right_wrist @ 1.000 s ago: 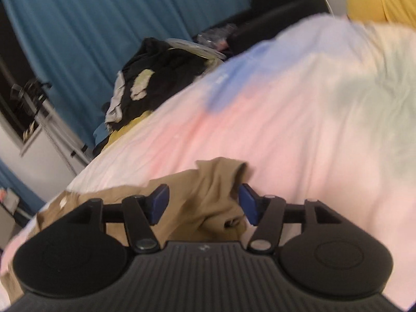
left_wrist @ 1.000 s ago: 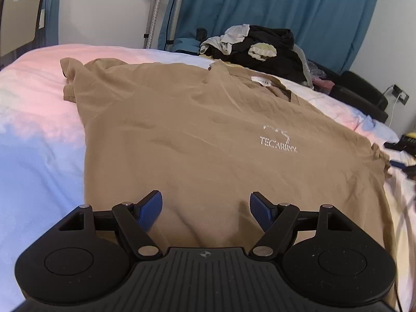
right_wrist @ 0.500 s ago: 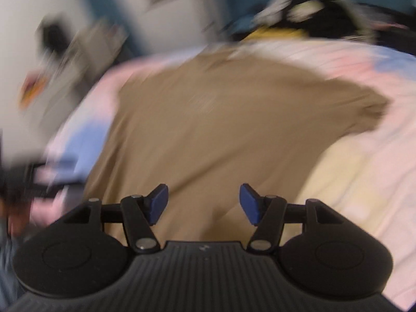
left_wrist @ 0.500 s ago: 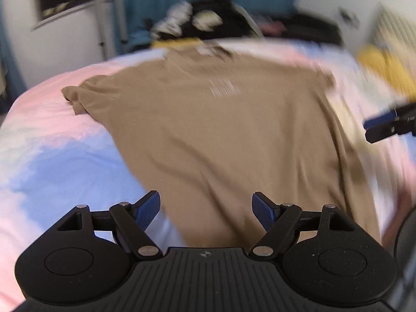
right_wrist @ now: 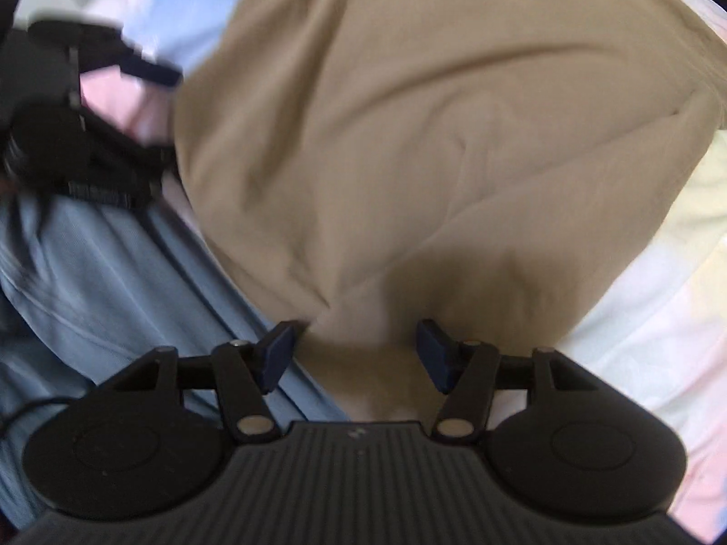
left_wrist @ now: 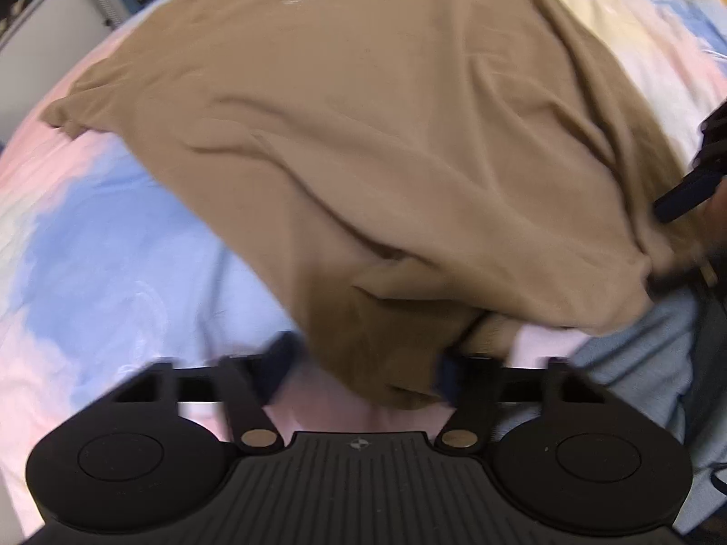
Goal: Fold clothes
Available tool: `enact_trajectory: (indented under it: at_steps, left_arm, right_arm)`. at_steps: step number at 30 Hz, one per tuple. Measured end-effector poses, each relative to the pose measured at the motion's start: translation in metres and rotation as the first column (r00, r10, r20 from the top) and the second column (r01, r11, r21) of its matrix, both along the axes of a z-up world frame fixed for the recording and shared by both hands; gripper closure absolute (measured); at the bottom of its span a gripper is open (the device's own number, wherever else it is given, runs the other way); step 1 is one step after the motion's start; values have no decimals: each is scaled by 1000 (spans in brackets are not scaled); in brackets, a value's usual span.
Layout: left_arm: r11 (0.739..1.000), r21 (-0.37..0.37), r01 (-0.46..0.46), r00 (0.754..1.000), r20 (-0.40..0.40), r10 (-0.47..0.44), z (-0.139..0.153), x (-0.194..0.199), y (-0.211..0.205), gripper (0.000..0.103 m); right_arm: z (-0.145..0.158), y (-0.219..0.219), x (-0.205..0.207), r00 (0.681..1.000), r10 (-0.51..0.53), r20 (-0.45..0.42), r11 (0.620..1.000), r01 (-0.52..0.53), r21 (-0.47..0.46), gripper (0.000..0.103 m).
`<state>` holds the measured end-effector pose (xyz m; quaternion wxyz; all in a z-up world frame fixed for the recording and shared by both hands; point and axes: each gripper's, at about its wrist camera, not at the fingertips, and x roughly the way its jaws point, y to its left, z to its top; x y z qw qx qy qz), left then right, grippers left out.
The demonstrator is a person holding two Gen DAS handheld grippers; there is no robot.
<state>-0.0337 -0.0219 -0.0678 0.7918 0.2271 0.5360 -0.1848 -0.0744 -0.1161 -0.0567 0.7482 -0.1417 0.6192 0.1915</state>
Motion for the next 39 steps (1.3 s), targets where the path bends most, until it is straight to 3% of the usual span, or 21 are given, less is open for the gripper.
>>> enact_trajectory:
  at_steps: [1, 3, 9, 13, 16, 19, 21, 23, 27, 30, 33, 36, 39]
  left_arm:
    - [1000, -8, 5, 1000, 3, -5, 3, -3, 3, 85]
    - [1000, -22, 19, 1000, 19, -19, 13, -7, 11, 91]
    - [997, 33, 68, 996, 55, -69, 50, -13, 43, 92]
    - [993, 82, 89, 995, 30, -91, 46, -16, 46, 92]
    - [989, 118, 91, 996, 11, -93, 35, -17, 43, 91]
    - [983, 155, 94, 996, -8, -94, 24, -18, 39, 82]
    - [984, 153, 91, 996, -2, -91, 26, -21, 41, 53]
    - [989, 120, 81, 996, 23, -85, 35, -23, 43, 35]
    - [998, -1, 63, 997, 41, -62, 55, -28, 55, 31]
    - [995, -97, 36, 998, 59, -30, 69, -27, 63, 31]
    - [984, -181, -9, 994, 101, 28, 79, -18, 61, 31]
    - [963, -265, -44, 982, 165, 90, 87, -2, 50, 31]
    - [929, -359, -87, 959, 221, 175, 88, 17, 35, 27]
  right_arm:
    - [4, 2, -1, 1000, 24, 15, 999, -23, -27, 98]
    - [23, -6, -2, 998, 17, 65, 1000, -15, -24, 99]
    - [88, -79, -1, 981, -100, 167, 993, 108, -42, 99]
    - [94, -124, -4, 973, -177, 151, 982, 184, -36, 99]
    - [85, -125, -6, 974, -181, 134, 980, 190, -56, 100]
    - [82, -122, -10, 977, -178, 120, 981, 186, -60, 99]
    - [96, -116, -15, 978, -171, 121, 982, 178, -56, 97]
    - [103, -116, -22, 977, -172, 127, 983, 179, -43, 91]
    - [114, -124, -28, 971, -184, 151, 983, 184, 17, 58]
    - [118, -123, -24, 967, -187, 171, 981, 175, 83, 57]
    - [125, -128, -9, 942, -242, 231, 967, 214, 140, 56]
    - [128, -144, 17, 880, -377, 289, 918, 312, 245, 53]
    - [120, -168, 46, 776, -550, 310, 819, 428, 381, 46]
